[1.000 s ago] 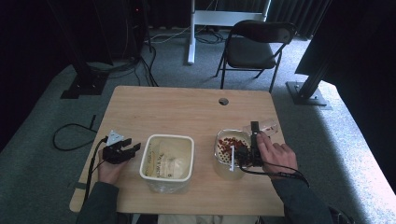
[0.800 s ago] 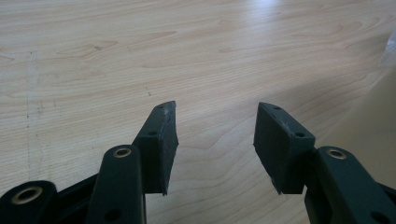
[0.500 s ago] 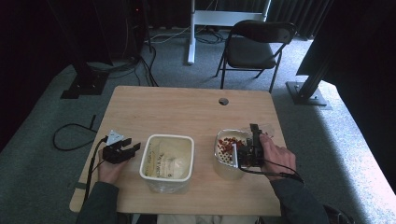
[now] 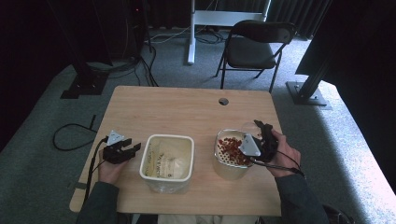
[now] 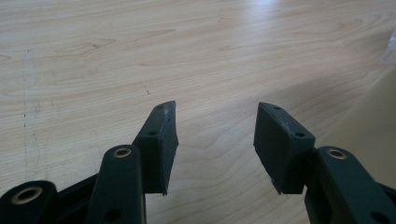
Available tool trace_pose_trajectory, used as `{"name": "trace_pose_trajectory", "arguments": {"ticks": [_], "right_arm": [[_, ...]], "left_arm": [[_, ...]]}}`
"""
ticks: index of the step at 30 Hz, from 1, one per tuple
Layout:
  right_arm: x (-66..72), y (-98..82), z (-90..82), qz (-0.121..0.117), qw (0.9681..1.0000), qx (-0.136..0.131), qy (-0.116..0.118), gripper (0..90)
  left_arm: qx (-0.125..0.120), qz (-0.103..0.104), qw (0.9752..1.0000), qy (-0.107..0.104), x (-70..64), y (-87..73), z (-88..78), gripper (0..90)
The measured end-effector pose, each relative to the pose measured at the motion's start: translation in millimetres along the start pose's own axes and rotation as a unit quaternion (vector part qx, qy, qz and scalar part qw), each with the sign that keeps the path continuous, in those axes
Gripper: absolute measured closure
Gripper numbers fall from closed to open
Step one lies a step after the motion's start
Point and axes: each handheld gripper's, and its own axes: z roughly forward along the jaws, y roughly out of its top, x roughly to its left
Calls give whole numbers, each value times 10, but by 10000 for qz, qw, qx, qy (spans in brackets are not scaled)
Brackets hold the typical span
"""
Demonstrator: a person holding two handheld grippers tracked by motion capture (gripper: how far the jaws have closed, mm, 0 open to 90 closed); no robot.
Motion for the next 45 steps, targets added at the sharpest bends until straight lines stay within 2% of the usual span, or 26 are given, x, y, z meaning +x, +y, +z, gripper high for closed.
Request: {"name": "trace_pose_trajectory", "arguments": {"ticks": [2, 3, 4, 5, 6, 7, 8, 9, 10, 11, 12, 15, 17, 18, 19, 23, 25, 27, 29, 31, 32, 36, 37, 39, 42, 45], "right_arm": [[-80, -43, -8, 469, 9983, -234, 266, 318], [-127, -69, -6, 732, 9957, -389, 407, 318], [-176, -99, -5, 1006, 9922, -488, 548, 319], [-226, -130, -1, 1306, 9871, -597, 710, 319], [-287, -169, 1, 1669, 9793, -730, 884, 320], [-323, -195, 2, 1866, 9739, -818, 997, 319], [-378, -239, 7, 2240, 9615, -993, 1243, 320], [-407, -265, 12, 2427, 9547, -1073, 1349, 320], [-443, -301, 23, 2673, 9450, -1134, 1504, 320], [-458, -319, 29, 2813, 9394, -1142, 1592, 320], [-482, -348, 42, 2998, 9313, -1185, 1696, 320], [-511, -395, 62, 3276, 9182, -1246, 1847, 320], [-520, -411, 70, 3386, 9113, -1313, 1941, 320], [-524, -415, 72, 3490, 9046, -1357, 2036, 320], [-526, -413, 74, 3553, 9004, -1397, 2086, 319], [-521, -362, 70, 3648, 8917, -1481, 2234, 318], [-508, -308, 63, 3624, 8902, -1508, 2312, 318], [-491, -233, 50, 3552, 8908, -1554, 2372, 317], [-478, -176, 43, 3526, 8890, -1602, 2443, 316], [-464, -120, 47, 3462, 8904, -1633, 2464, 316], [-457, -95, 51, 3454, 8897, -1654, 2483, 316], [-422, -22, 75, 3474, 8866, -1685, 2546, 317], [-410, -6, 78, 3489, 8849, -1693, 2582, 317], [-388, 20, 89, 3459, 8846, -1710, 2619, 317], [-364, 51, 102, 3501, 8794, -1749, 2711, 316], [-356, 75, 107, 3523, 8759, -1779, 2774, 315]], "left_arm": [[3, 2, 10000, -7, -3, -2, 0, 500], [10, 5, 10000, -7, -7, -3, 0, 500], [11, 9, 10000, -4, -9, -4, -1, 500], [6, 6, 10000, -6, -9, -3, -1, 500], [3, 5, 10000, -8, -9, -3, -2, 500], [5, 6, 10000, -8, -6, -3, 0, 500], [14, 7, 10000, -1, -6, -4, 1, 500], [18, 5, 10000, -5, -6, -5, 4, 500], [21, 5, 10000, -6, -8, -6, 5, 500], [22, 14, 10000, -5, -9, -6, 8, 500], [24, 17, 10000, -5, -9, -4, 9, 500], [23, 13, 10000, -5, -13, -4, 12, 500], [32, 18, 10000, -9, -14, -5, 19, 500], [35, 23, 10000, -11, -14, -6, 20, 500], [38, 27, 10000, -8, -15, -6, 21, 500], [41, 32, 10000, -7, -18, -6, 24, 500], [45, 40, 10000, 1, -18, -7, 25, 500], [47, 41, 10000, 3, -17, -7, 25, 500], [52, 42, 10000, 2, -17, -7, 23, 500], [55, 47, 10000, -1, -17, -7, 20, 500], [53, 44, 10000, 0, -17, -7, 18, 500], [52, 37, 10000, -3, -15, -8, 15, 500], [54, 36, 10000, -3, -15, -8, 15, 500], [49, 32, 10000, -6, -15, -8, 15, 500], [49, 31, 10000, -5, -14, -8, 14, 500], [53, 39, 10000, -4, -16, -8, 15, 500]]}}
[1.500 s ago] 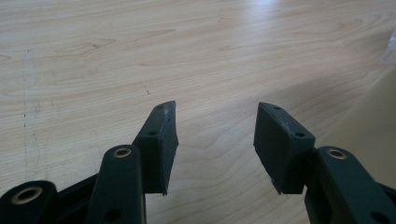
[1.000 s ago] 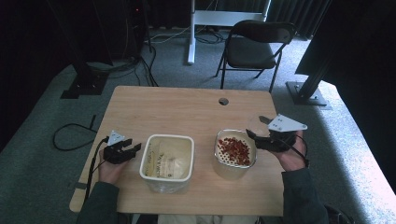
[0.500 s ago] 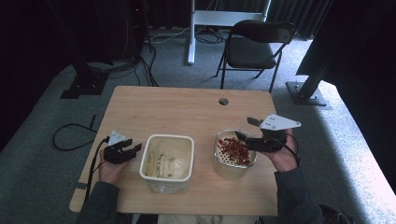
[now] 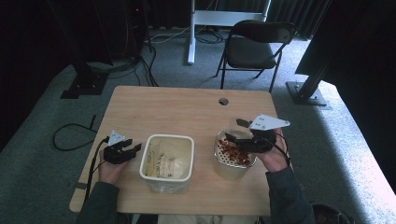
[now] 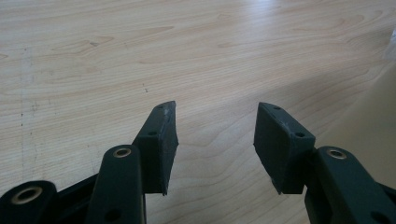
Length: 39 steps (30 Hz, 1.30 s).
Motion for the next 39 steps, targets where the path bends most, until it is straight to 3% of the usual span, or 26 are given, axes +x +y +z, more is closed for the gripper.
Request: {"name": "trace_pose_trajectory", "arguments": {"ticks": [39], "right_arm": [[247, 163, 306, 161, 9972, -155, 710, 310]], "left_arm": [[-18, -5, 10000, 11, -1, 0, -3, 500]]}}
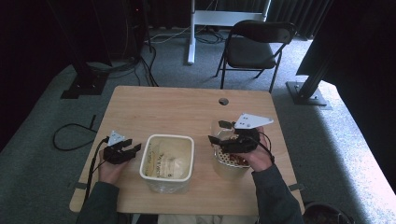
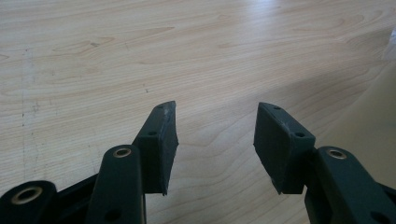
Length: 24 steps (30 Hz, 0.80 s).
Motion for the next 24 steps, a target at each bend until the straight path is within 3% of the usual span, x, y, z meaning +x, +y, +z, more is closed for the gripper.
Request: {"name": "trace_pose_trajectory", "arguments": {"ticks": [24], "right_arm": [[172, 83, 200, -45, 9992, -76, 379, 305]], "left_arm": [[-15, -3, 10000, -3, 6, 0, -2, 500]]}}
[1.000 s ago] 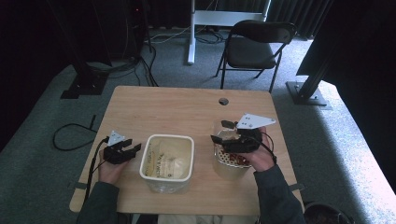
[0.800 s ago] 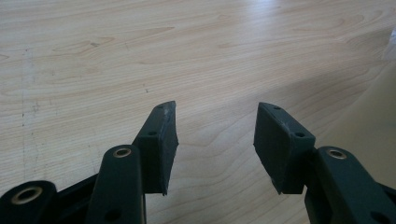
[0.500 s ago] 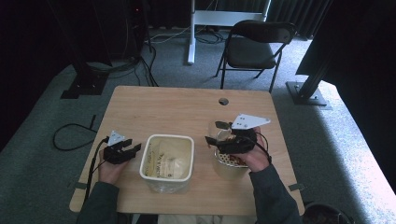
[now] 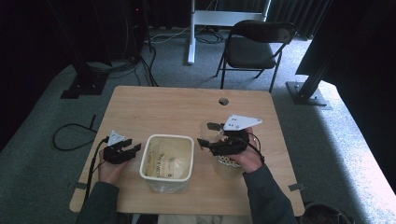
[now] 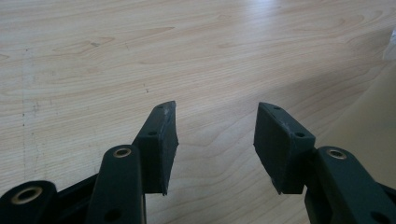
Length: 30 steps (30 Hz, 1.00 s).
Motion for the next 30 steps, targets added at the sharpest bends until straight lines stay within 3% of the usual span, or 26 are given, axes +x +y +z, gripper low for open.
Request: {"name": "trace_pose_trajectory", "arguments": {"ticks": [30], "right_arm": [[327, 118, 467, -134, 9969, 69, 776, 301]], "left_arm": [[7, 8, 10000, 4, 6, -1, -12, 500]]}}
